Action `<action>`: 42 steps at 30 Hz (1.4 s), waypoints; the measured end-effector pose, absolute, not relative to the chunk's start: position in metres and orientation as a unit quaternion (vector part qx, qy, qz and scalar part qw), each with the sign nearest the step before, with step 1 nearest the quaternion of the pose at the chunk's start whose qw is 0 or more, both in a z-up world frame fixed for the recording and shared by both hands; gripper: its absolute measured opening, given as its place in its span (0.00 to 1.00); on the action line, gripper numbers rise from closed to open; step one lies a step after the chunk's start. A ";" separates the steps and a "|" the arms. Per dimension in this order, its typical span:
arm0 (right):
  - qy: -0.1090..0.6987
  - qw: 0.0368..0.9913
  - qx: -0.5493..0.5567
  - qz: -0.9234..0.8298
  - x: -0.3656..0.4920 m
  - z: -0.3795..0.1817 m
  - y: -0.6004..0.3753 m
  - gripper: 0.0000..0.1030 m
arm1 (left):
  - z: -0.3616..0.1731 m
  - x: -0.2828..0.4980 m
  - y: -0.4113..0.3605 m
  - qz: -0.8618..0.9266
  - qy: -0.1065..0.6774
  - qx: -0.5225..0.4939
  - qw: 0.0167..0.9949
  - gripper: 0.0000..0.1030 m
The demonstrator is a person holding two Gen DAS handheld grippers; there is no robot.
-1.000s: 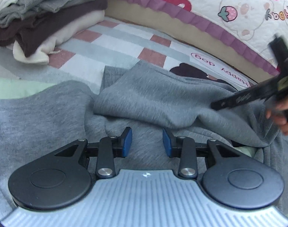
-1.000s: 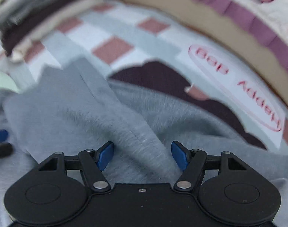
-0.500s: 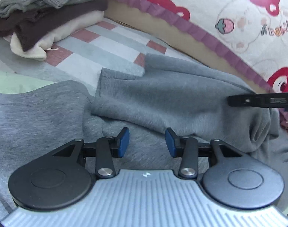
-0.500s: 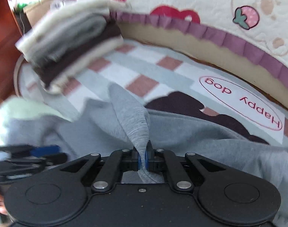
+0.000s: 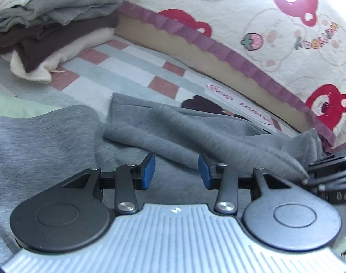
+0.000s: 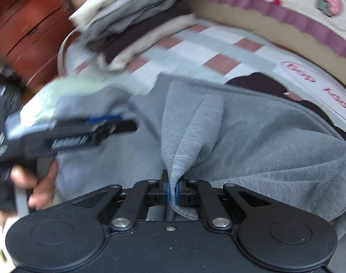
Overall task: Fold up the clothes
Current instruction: 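Hold the sweatshirt fabric with the right gripper and pull it toward the left tool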
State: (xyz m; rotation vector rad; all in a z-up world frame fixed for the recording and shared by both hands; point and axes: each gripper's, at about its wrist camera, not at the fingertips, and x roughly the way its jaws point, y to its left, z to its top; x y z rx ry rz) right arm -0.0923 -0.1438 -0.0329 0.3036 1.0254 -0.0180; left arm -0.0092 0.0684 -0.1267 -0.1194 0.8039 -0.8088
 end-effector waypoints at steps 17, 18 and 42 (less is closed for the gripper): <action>0.559 0.815 0.147 -0.051 -0.061 -0.059 -0.157 0.50 | -0.145 -0.020 0.069 -0.407 0.395 -0.038 0.823 0.40; 0.552 0.818 0.152 -0.063 -0.058 -0.059 -0.160 0.51 | -0.145 -0.020 0.070 -0.408 0.396 -0.039 0.822 0.40; 0.476 0.862 0.170 -0.026 -0.088 -0.070 -0.129 0.11 | -0.150 -0.011 0.068 -0.406 0.405 -0.085 0.815 0.43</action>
